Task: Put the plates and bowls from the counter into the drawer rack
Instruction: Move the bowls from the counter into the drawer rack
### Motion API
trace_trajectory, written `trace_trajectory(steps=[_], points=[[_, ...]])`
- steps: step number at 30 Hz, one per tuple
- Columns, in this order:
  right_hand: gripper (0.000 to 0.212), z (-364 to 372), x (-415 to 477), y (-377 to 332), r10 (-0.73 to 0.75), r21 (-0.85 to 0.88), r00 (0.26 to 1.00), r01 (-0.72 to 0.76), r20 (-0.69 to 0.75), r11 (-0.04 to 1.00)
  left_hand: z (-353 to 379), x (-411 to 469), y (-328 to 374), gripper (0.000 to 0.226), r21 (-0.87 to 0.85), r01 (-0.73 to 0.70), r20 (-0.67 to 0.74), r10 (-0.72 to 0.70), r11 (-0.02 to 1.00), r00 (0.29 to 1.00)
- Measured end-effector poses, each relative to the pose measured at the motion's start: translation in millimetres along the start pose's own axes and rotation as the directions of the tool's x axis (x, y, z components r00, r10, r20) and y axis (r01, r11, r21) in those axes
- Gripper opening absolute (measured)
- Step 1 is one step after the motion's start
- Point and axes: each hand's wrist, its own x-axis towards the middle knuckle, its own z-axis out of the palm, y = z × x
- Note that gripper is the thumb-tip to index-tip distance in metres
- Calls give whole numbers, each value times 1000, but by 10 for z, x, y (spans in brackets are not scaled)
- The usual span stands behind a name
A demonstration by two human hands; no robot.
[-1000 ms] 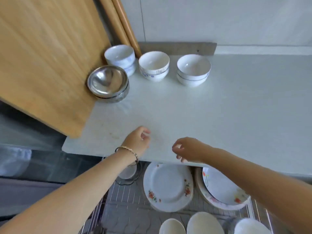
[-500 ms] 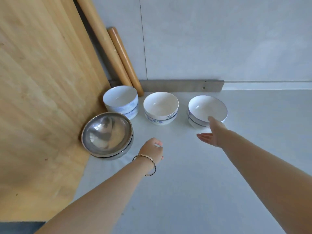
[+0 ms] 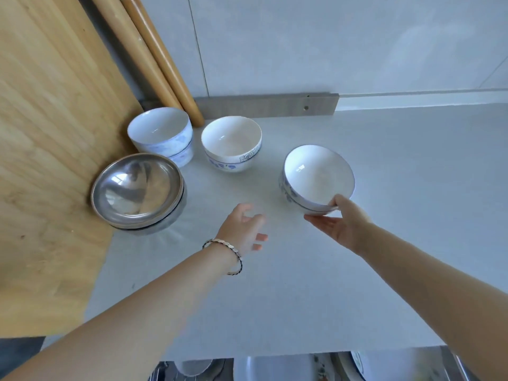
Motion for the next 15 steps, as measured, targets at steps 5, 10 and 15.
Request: trace_trajectory(steps=[5,10,15], points=[[18,-778,-752,175,138,-246,982,-104,125,964,355,-626,22,29,17,93,192,-94,996,977],[18,-1498,-1535,307,182,-527,964,-55,192,848,729,-1442,-385,10,176,91,249,-133,980,959],[35,-2192,-1955,535,307,-754,925,-36,222,656,1126,-2049,-1095,29,175,152,215,-189,973,958]])
